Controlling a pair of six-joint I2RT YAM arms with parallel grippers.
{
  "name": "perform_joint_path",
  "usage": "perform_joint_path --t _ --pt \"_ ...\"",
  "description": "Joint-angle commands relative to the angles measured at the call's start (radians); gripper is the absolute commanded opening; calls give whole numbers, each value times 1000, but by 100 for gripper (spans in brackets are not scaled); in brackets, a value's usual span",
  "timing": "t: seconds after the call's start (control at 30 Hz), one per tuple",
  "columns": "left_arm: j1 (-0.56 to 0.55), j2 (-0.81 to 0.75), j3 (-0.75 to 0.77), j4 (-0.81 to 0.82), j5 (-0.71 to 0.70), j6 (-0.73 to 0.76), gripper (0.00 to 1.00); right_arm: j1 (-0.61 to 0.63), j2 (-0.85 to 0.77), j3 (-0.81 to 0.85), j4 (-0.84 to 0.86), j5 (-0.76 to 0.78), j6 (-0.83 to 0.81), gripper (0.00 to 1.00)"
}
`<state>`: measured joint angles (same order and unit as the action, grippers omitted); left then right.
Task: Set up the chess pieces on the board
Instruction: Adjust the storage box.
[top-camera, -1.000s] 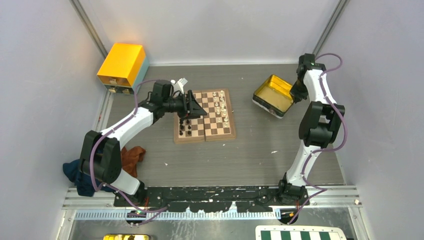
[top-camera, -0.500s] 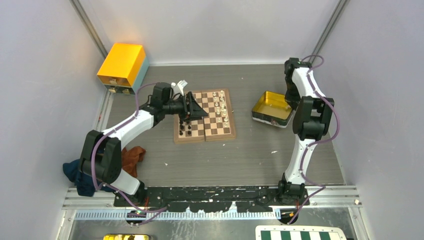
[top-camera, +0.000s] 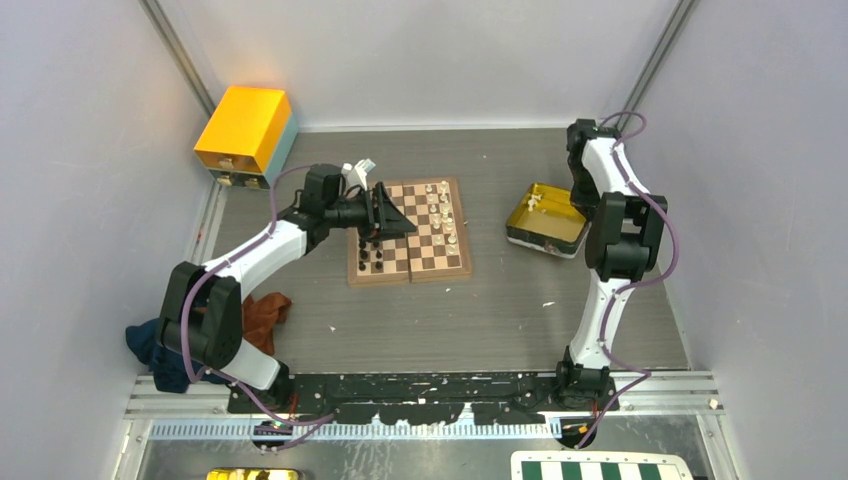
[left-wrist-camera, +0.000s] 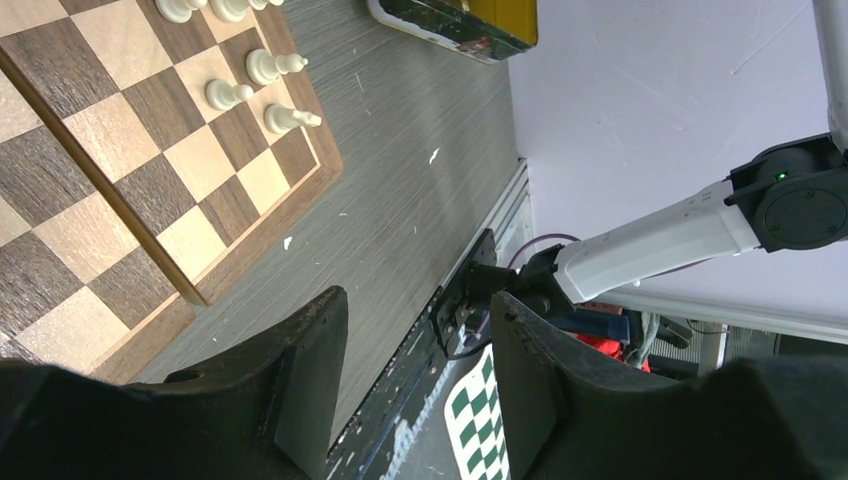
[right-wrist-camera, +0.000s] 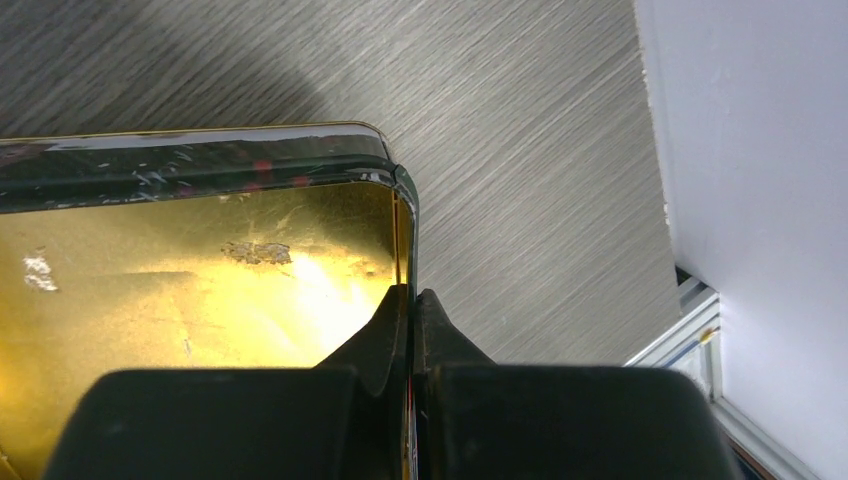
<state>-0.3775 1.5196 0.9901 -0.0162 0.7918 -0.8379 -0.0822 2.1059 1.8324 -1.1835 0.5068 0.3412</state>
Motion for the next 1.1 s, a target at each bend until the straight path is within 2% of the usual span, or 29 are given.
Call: perform_joint_path --t 0.0,0.23,0.33,0.43,0.57,0.9,1.07 --pt "5 -45 -8 20 31 25 55 4 -65 -116 78 -22 7 1" --pt "5 -55 -19 -32 24 53 55 4 -83 -271 206 -73 32 3" --pt "5 -58 -19 -47 23 62 55 4 -97 -299 235 -76 34 14" --pt "5 -61 -21 -56 23 65 55 4 -107 -311 251 -83 35 31" --pt "5 -62 -24 -56 20 64 55 4 -124 -312 259 -77 30 40" --pt "5 -59 -16 -53 16 53 56 4 -233 -268 250 -9 11 42" --pt "5 -58 -8 -50 18 47 56 9 -268 -222 242 -26 1 43"
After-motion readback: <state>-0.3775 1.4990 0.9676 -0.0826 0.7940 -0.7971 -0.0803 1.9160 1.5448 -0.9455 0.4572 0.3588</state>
